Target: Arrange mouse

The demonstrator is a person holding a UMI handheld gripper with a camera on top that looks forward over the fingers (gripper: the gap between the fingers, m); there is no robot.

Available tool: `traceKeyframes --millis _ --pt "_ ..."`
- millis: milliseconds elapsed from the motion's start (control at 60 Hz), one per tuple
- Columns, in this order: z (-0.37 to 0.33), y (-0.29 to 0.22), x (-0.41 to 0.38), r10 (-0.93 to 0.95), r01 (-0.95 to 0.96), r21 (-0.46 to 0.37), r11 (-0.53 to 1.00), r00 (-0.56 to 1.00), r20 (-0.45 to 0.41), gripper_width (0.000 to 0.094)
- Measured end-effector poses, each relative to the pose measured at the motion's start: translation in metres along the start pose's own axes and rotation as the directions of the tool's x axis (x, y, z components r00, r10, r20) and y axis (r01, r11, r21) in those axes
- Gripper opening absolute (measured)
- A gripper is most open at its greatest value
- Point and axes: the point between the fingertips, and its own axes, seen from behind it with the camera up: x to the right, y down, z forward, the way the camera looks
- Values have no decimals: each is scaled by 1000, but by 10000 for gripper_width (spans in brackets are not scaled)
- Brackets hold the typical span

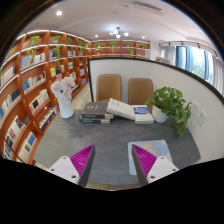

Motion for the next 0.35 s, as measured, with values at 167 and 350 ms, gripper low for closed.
traceKeyframes --millis 167,350 --pt "-13 12 -32 -17 17 -10 1000 1000 -11 721" --pt "-21 11 -52 -10 10 5 1000 1000 -15 719"
